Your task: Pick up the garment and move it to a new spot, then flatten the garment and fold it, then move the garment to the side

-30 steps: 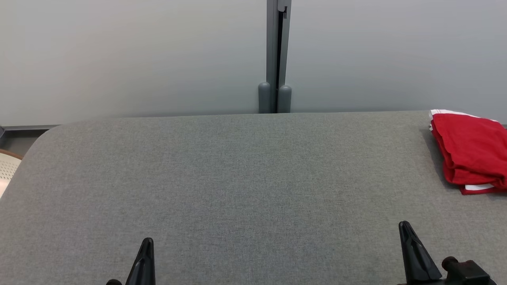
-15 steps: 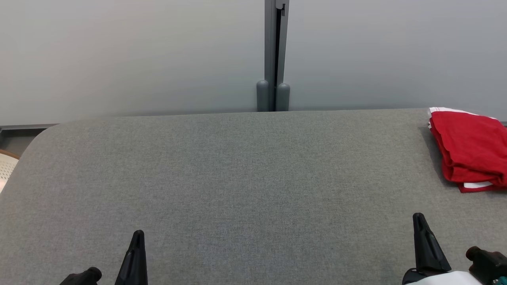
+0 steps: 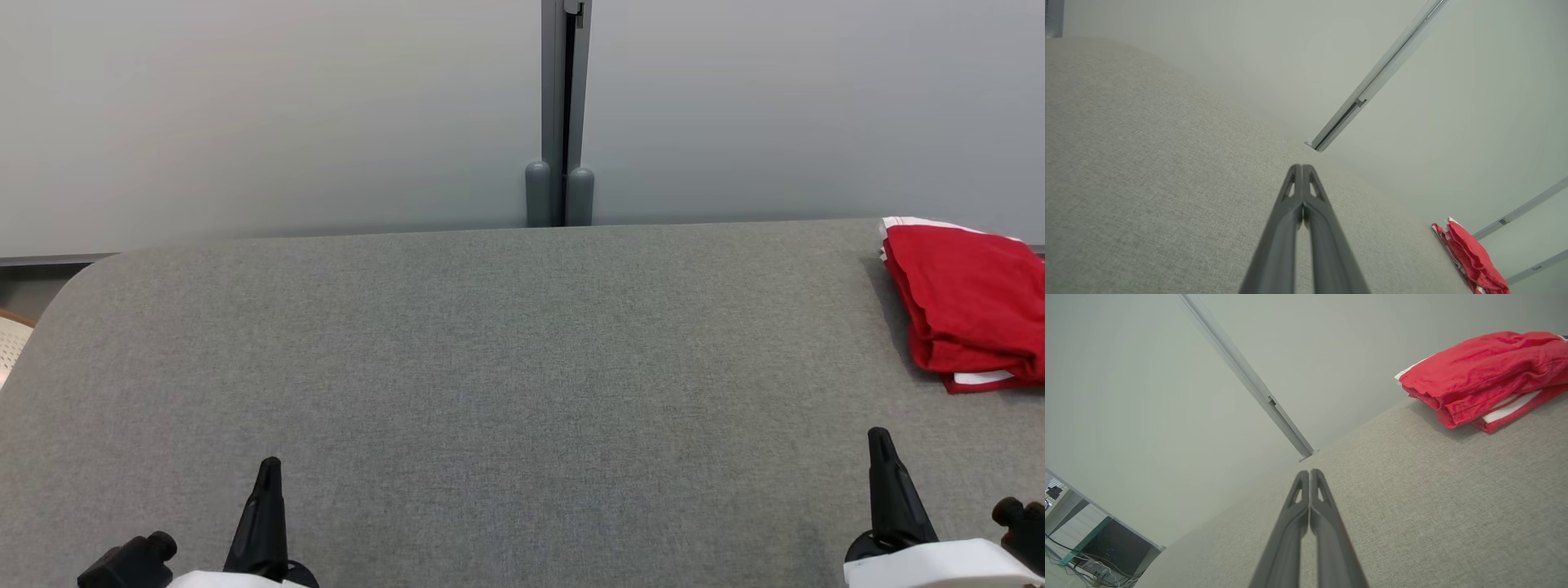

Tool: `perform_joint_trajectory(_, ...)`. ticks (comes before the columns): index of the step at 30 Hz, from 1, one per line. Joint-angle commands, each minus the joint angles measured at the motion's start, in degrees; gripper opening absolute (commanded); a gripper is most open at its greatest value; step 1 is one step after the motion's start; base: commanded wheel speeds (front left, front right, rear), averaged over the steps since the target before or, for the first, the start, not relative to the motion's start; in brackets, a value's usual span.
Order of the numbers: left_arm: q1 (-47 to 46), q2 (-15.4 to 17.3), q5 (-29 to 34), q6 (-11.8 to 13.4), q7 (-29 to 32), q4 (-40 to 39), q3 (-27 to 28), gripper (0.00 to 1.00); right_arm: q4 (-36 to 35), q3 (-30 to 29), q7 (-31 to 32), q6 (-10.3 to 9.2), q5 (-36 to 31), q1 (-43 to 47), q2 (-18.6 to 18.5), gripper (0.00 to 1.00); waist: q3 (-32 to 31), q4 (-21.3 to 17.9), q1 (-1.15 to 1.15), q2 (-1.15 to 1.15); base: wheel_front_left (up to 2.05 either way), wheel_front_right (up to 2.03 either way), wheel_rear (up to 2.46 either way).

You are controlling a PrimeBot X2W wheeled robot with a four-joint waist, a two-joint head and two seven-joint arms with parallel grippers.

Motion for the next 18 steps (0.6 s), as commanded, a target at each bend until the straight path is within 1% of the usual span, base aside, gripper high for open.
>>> perform_joint_trajectory(1, -1.98, 0.37, -2.10, -0.64, 0.23, -0.40, 0.55, 0.00, -0.46, -0.45, 0.43, 0.01, 2.20, -1.73, -0.54, 0.00, 0.04, -0.03, 0.00, 0.00, 0.00, 0.00, 0.00)
perform_joint_trajectory(18, -4.95, 0.74, -14.92, -2.17, 3.17, 1.43, 2.18, 0.00, 0.27, -1.68, 3.46, 0.01, 16.05, -3.69, -0.78, 0.00, 0.51, -0.43, 0.00, 0.00, 0.00, 0.00, 0.00)
